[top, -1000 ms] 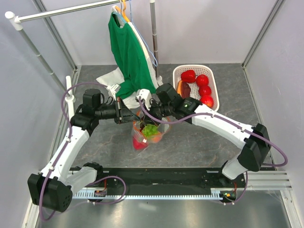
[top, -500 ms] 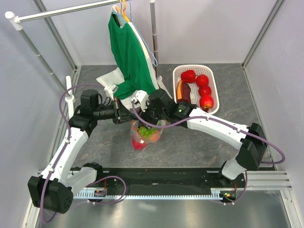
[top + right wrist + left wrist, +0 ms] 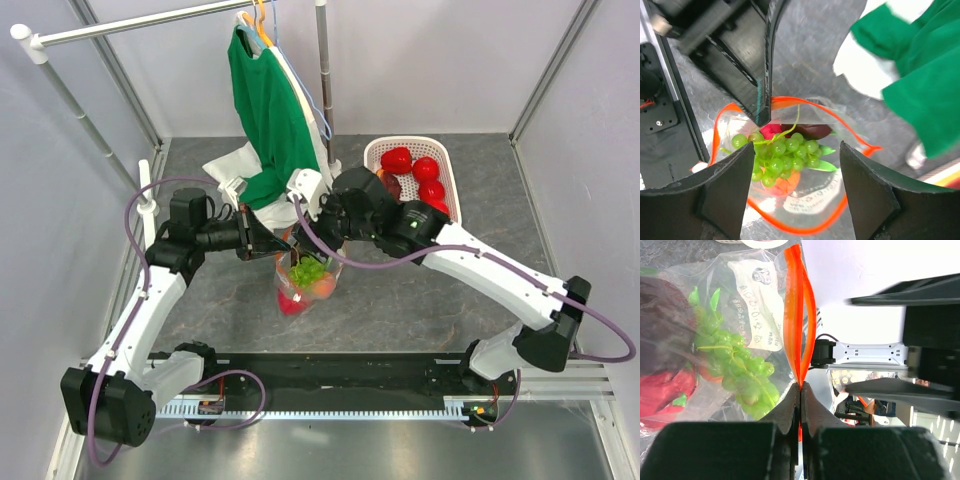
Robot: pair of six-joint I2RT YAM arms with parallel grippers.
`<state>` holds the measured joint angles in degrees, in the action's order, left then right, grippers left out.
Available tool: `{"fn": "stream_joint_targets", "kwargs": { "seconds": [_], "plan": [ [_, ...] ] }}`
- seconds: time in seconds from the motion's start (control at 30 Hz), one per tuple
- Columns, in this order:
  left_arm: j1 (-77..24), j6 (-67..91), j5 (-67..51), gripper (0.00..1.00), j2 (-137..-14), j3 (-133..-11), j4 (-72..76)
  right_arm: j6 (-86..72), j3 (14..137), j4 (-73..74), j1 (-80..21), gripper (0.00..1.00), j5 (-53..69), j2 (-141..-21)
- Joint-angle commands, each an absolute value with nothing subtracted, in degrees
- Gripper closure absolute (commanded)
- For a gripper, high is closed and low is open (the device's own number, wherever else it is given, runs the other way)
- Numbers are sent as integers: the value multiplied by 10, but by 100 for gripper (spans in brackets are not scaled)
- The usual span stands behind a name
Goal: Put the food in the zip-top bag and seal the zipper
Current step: Place the fake fruit in the zipper food storage bag, then zip the zipper food storage bag at the center of the board.
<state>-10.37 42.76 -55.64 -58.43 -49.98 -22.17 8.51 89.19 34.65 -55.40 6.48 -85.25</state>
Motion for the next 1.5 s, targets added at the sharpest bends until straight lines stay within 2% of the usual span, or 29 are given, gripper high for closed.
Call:
{"fn": "stream_joint_targets", "kwargs": {
  "seconds": [0.0, 0.2, 0.4, 0.6, 0.9, 0.97, 1.0, 1.03, 1.1, 1.13, 1.17, 1.33, 1.37, 1.4, 1.47],
  "plan": [
    [-101, 421, -568, 98, -586, -504, -214, 97, 927, 384, -551, 24, 44, -821],
    [-100, 421, -582, 98, -591, -503, -204, 49, 877, 382, -506, 25, 55, -792],
    [-101, 397, -584, 98, -599, -503, -228, 36, 910, 392, -369, 31, 187, -844],
    [-101, 395, -576, 98, -588, -503, -222, 6, 865, 381, -360, 33, 293, -831],
    [-103, 387, -592, 98, -574, -488, -204, -31, 835, 352, -373, 34, 310, -851],
    [-105, 383, -592, 98, -568, -488, -202, -28, 835, 352, -387, 45, 303, -864],
    [-106, 381, -593, 98, -564, -487, -200, -26, 836, 352, -390, 52, 301, -868],
    [-108, 376, -596, 98, -564, -487, -200, -26, 841, 352, -394, 64, 291, -874],
    [-112, 369, -605, 96, -561, -486, -199, -26, 851, 352, -401, 77, 282, -890],
    [-115, 368, -606, 96, -560, -485, -199, -26, 866, 355, -402, 91, 278, -897],
    [-116, 367, -609, 96, -559, -483, -198, -28, 874, 359, -401, 99, 276, -910],
    [-117, 353, -619, 94, -555, -481, -199, -26, 893, 355, -402, 100, 274, -913],
    [-116, 350, -618, 90, -554, -481, -198, -27, 895, 353, -401, 100, 276, -911],
    [-117, 341, -619, 74, -553, -480, -199, -27, 897, 349, -401, 100, 279, -909],
    [-117, 330, -621, 64, -549, -479, -199, -24, 900, 338, -402, 100, 300, -901]
  ]
}}
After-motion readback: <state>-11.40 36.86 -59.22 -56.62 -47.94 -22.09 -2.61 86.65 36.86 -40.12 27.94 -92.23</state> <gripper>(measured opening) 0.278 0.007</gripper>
